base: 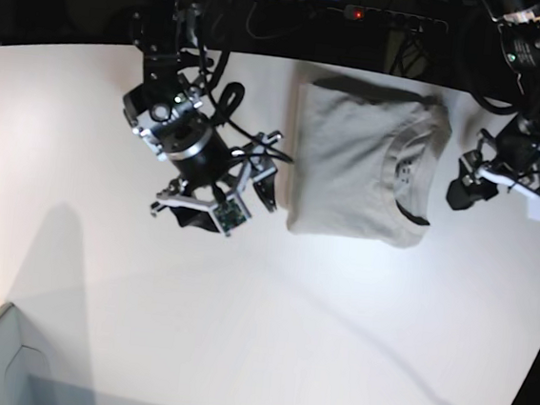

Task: Layout the t-shirt on the table in an organized manner, then fold the t-shirt properly
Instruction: 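Grasp the folded shirt's edges with both grippers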

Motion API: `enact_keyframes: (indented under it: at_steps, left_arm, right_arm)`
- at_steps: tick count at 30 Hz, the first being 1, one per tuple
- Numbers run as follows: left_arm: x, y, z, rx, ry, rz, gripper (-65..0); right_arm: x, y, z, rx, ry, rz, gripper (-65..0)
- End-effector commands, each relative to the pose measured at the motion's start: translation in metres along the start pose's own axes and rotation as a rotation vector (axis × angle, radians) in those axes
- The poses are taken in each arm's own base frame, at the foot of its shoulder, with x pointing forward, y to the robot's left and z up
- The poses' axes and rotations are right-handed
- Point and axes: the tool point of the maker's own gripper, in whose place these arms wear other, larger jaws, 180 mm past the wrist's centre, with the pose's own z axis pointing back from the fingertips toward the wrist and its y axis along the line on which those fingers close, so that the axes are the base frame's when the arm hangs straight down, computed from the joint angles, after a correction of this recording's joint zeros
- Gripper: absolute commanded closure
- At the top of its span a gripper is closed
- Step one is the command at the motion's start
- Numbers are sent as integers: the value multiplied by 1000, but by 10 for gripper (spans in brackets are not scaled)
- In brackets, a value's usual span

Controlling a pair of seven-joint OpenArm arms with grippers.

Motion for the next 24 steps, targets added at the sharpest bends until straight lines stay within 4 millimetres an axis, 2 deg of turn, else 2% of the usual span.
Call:
enact_keyframes:
  at_steps: [1,4,8,13,21,24]
  left_arm:
    - [5,-7,-7,-14,3,-21,-370]
    - [-4,-13,-29,-9,70,-60,-370]
    - [-18,-7,-42,19,136,-78,-370]
    - [-29,8,-45,56,177,-77,-371]
    - [-39,12,-57,51,219,-32,-371]
    - [-43,15,-58,71,239,-57,-370]
  right_arm:
    - [16,5,2,12,-58,-6,-385]
    - [15,19,2,44,-56,-2,-385]
    - [8,24,5,52,-42,-10,-385]
    - [6,26,5,54,-37,-13,-385]
    - [7,26,5,55,-40,-13,-385]
    - [11,35,4,77,-48,-4,-385]
